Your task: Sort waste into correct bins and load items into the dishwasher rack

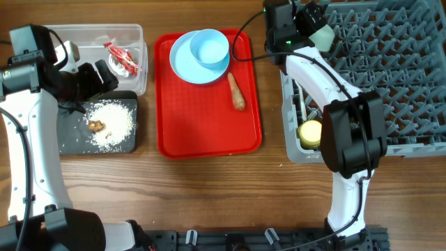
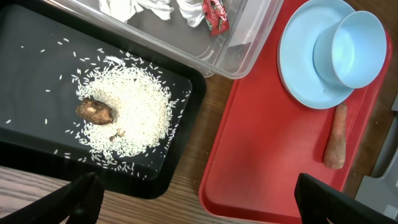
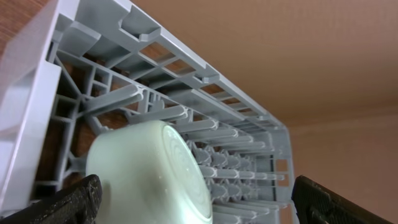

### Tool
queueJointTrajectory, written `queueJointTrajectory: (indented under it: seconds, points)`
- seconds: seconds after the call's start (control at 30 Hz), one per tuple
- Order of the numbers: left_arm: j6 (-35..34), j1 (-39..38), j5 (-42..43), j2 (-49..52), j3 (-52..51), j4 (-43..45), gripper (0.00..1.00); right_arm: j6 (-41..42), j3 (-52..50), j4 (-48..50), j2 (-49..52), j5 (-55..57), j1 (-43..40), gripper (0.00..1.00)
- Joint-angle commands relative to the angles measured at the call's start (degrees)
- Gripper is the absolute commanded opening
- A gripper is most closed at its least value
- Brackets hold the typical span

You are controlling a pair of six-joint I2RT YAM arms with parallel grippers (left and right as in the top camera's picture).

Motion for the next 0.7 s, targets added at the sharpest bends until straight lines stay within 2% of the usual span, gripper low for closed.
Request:
queueJointTrajectory:
  seconds: [0.0,0.17,0.23,0.37,0.43,0.5,0.67]
  points:
    - [-0.11,0.33,0.09,-1.14,0.02,0.02,1.00,7.96,-0.48,-2.67,-2.78,-5.77,0.07,1.00]
    - [-0.11,0.33,0.09,-1.14,0.02,0.02,1.00,23.45,-0.46,-10.32,-9.77,-21.94,0.02,1.00]
    - [-0.11,0.33,0.09,-1.14,0.02,0.04,1.00,30.95,-0.46,-15.06,-13.73,-32.94,0.07,1.00]
    - [-0.11,0.33,0.07,-1.14,0.02,0.02,1.00,39.89,-0.46,-22.21,-20.44,-53.13,0.07,1.00]
    - [-0.11,0.33,0.09,-1.14,0.02,0.02,1.00,45.20,-0.48,-21.57,-21.81,-61.09,0.07,1.00]
    - [-0.11,0.33,0.09,-1.14,0.02,0.04,1.00,46.95,-0.46,-18.78,-21.86,-67.41,0.48,1.00]
    - [-0.11,0.33,0.09,-1.14,0.02,0.02,1.00,55.36,-0.46,-14.93,-18.27,-61.11,5.44,0.98]
